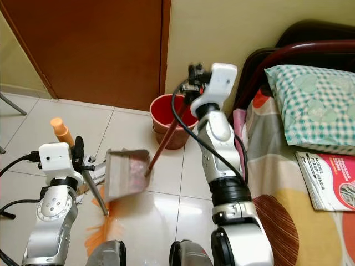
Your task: Sweep floor
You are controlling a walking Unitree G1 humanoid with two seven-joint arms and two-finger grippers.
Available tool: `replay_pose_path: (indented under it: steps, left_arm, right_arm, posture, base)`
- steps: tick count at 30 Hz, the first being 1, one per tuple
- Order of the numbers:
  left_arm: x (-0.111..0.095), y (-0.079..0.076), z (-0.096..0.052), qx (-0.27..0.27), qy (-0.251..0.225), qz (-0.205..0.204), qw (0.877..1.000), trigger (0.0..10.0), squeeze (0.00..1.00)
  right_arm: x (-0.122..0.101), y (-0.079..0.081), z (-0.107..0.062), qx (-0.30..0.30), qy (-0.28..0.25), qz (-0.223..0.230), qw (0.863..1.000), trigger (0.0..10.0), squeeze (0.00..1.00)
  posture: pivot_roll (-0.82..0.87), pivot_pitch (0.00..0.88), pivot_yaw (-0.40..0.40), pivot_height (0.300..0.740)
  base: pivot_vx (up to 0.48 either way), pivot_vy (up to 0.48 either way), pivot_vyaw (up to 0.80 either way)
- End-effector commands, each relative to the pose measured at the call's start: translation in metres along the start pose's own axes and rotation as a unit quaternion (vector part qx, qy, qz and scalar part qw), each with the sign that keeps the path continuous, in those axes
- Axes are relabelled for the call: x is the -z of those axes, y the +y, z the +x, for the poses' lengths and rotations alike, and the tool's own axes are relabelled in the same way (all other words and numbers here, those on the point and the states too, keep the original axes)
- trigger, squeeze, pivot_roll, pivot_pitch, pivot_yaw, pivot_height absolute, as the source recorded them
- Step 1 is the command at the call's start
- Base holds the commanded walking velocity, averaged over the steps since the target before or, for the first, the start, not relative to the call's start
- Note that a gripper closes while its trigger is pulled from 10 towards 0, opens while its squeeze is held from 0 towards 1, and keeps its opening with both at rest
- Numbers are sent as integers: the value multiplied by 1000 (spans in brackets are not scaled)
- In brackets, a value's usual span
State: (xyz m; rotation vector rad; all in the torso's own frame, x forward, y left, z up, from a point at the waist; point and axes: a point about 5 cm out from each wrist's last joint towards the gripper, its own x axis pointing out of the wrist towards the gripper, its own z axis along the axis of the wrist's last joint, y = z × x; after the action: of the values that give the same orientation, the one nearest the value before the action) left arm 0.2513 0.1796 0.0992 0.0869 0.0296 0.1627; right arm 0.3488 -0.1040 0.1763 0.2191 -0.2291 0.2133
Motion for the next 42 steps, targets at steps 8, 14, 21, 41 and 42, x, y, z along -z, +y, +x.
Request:
replay_pose_path:
  steps: [8,14,21,41,42]
  left_arm:
    - [8,-13,1,39,27,-1,999,10000,0]
    - [14,-20,-3,43,39,-11,998,10000,0]
    - [17,-25,-4,62,52,-3,997,10000,0]
    - [18,-27,-7,71,45,25,996,10000,0]
    - [18,-28,-7,73,45,25,996,10000,0]
  right_arm:
    - [41,-45,-24,2,120,-43,992,10000,0]
    - [59,-62,-33,-13,191,-51,980,10000,0]
    - [90,-67,-54,1,286,-28,958,10000,0]
    - [94,-80,-109,151,319,1,936,10000,0]
    - [93,-79,-112,150,320,-1,935,10000,0]
  posture:
    - [162,88,-103,740]
    - [164,83,-117,740]
    - [167,88,-115,740]
    - [149,71,-102,740]
    - [149,71,-102,740]
  base:
    - [0,0,0]
    - [0,0,0]
    - [0,0,0]
    - [0,0,0]
    - [0,0,0]
